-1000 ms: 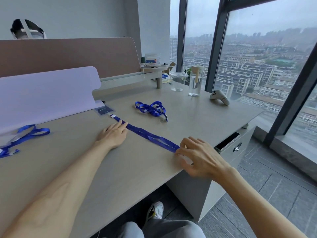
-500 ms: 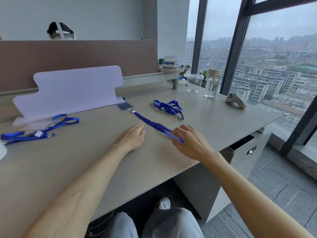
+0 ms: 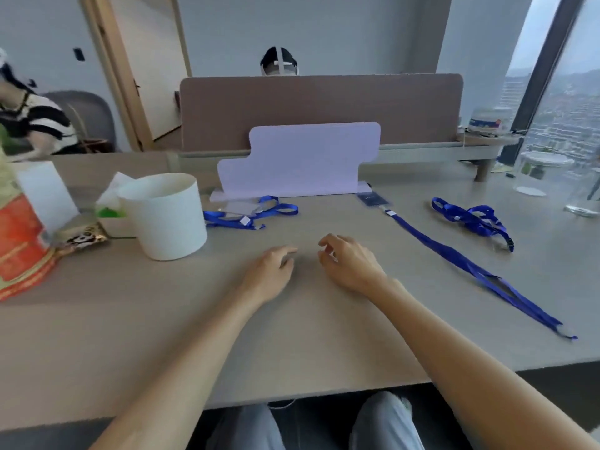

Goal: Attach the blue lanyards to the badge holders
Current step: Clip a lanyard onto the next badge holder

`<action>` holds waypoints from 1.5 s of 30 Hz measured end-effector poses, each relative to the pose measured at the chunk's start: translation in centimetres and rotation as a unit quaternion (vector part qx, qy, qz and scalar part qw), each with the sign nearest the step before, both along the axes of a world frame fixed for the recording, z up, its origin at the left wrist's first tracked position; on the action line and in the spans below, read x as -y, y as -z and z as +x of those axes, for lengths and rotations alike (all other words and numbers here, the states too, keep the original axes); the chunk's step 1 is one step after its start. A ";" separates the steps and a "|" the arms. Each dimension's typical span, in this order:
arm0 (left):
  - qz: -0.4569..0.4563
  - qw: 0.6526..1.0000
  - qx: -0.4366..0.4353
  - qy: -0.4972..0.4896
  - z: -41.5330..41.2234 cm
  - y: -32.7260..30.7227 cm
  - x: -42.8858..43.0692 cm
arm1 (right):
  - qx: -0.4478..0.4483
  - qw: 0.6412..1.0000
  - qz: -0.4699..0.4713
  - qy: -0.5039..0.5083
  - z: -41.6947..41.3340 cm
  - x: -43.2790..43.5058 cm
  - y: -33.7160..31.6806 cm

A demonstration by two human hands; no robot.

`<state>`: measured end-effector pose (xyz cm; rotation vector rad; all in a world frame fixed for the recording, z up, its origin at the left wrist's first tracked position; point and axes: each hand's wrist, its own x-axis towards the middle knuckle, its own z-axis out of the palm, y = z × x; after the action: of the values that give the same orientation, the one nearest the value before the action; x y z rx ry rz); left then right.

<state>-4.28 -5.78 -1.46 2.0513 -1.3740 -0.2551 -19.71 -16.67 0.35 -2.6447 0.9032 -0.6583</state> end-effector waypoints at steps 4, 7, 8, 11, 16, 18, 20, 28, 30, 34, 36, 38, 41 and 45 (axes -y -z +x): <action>-0.004 0.998 -0.003 -0.061 5.9 0.4 -1.5 | 0.011 1.000 -0.005 0.003 6.8 0.8 0.8; 0.054 0.994 0.051 -0.084 9.1 0.3 -0.9 | -0.024 0.999 -0.022 -0.001 10.8 2.3 1.3; 0.071 0.990 0.073 -0.096 10.0 0.3 -0.4 | -0.041 0.999 -0.034 -0.011 11.9 2.9 1.4; 0.080 0.983 0.114 -0.123 12.2 0.2 2.0 | -0.080 0.993 -0.057 -0.065 14.5 4.5 1.7; 0.076 0.979 0.157 -0.104 14.7 0.8 5.7 | -0.015 0.990 -0.054 -0.129 17.6 6.7 2.1; 0.060 0.981 0.167 -0.080 14.8 0.9 5.8 | 0.031 0.991 -0.060 -0.114 18.4 7.4 2.0; 0.035 0.985 0.165 -0.041 14.4 0.8 5.3 | 0.026 0.998 -0.047 -0.044 19.0 8.0 1.8; 0.017 0.989 0.147 0.002 11.6 0.5 1.9 | 0.088 0.976 0.197 0.030 17.8 8.0 0.9; 0.020 0.987 0.149 -0.049 11.3 0.5 1.8 | 0.247 0.917 0.311 0.042 16.0 7.3 0.7; 0.032 0.988 0.114 -0.102 11.1 0.4 2.0 | 0.414 0.814 0.400 0.073 11.9 6.4 0.2; 0.055 0.985 0.119 -0.110 11.5 0.8 2.3 | 0.454 0.761 0.461 0.061 10.3 6.0 0.1; 0.084 0.980 0.135 -0.121 12.0 1.1 2.7 | 0.478 0.713 0.511 0.047 8.7 5.6 0.0; 0.116 0.971 0.161 -0.131 12.5 1.2 3.6 | 0.484 0.685 0.543 0.042 6.7 4.9 -0.2; 0.127 0.971 0.157 -0.130 13.3 0.8 5.5 | 0.501 0.673 0.539 0.075 4.4 4.4 -0.2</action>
<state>8.97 -11.25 -2.29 2.5443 -1.2825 0.0113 -15.30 -21.06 0.60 -0.8933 0.7363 -0.9993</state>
